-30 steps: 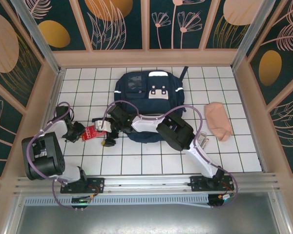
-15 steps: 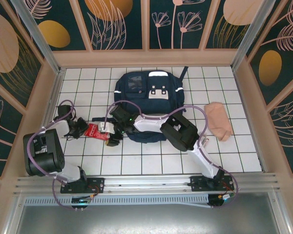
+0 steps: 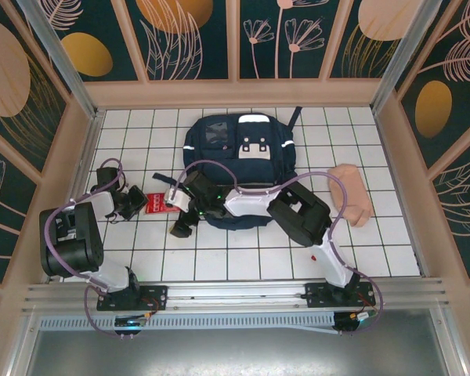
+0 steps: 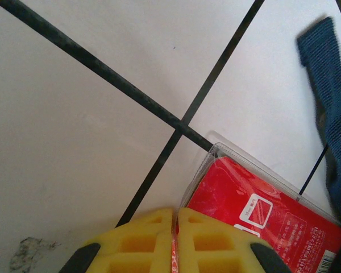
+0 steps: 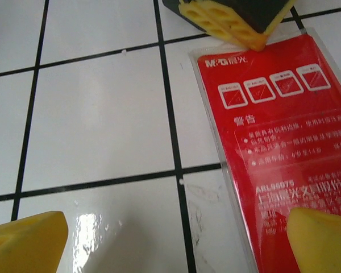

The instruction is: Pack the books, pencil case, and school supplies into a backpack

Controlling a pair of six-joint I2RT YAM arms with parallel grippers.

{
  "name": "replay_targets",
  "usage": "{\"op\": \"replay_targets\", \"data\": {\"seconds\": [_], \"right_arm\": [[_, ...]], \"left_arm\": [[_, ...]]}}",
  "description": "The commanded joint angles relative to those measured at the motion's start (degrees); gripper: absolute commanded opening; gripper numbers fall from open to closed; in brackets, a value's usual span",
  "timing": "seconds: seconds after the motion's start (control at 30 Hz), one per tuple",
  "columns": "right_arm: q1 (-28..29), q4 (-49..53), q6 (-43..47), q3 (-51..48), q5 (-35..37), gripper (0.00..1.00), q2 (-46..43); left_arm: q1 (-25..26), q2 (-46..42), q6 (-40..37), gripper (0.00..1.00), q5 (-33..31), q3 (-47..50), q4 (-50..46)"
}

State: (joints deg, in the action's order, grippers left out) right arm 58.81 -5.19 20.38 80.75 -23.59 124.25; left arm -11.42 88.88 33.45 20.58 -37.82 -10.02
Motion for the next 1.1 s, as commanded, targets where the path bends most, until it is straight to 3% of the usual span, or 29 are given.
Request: {"op": "replay_targets", "data": {"seconds": [0.0, 0.13, 0.4, 0.6, 0.8, 0.97, 1.07], "right_arm": [[-0.7, -1.3, 0.9, -0.6, 0.5, 0.99, -2.5], [-2.5, 2.5, 8.2, 3.7, -2.0, 0.99, -2.3], [-4.2, 17.2, 16.6, 21.8, 1.3, 0.99, 12.7], [-4.0, 23.8, 15.4, 23.1, -0.9, 0.98, 16.6], [-0.9, 33.1, 14.1, 20.5, -8.2, 0.88, 14.5], [3.9, 29.3, 7.9, 17.3, -3.8, 0.82, 12.4], [4.9, 24.3, 0.4, 16.1, 2.5, 0.78, 11.7]], "left_arm": [[1.7, 4.0, 0.2, 0.05, -1.7, 3.2, -6.1], [1.7, 4.5, -0.5, 0.05, -2.4, 3.1, -6.5], [1.8, 2.6, -0.9, 0.01, -4.9, 4.0, -7.6], [1.8, 1.6, -1.7, 0.01, -5.7, 2.0, -9.5], [1.8, 1.5, -2.9, 0.04, -8.6, -2.4, -14.0], [1.8, 0.9, -2.7, 0.07, -8.8, -3.4, -14.9], [1.7, 1.4, -3.5, 0.12, -7.6, -3.8, -16.3]]}}
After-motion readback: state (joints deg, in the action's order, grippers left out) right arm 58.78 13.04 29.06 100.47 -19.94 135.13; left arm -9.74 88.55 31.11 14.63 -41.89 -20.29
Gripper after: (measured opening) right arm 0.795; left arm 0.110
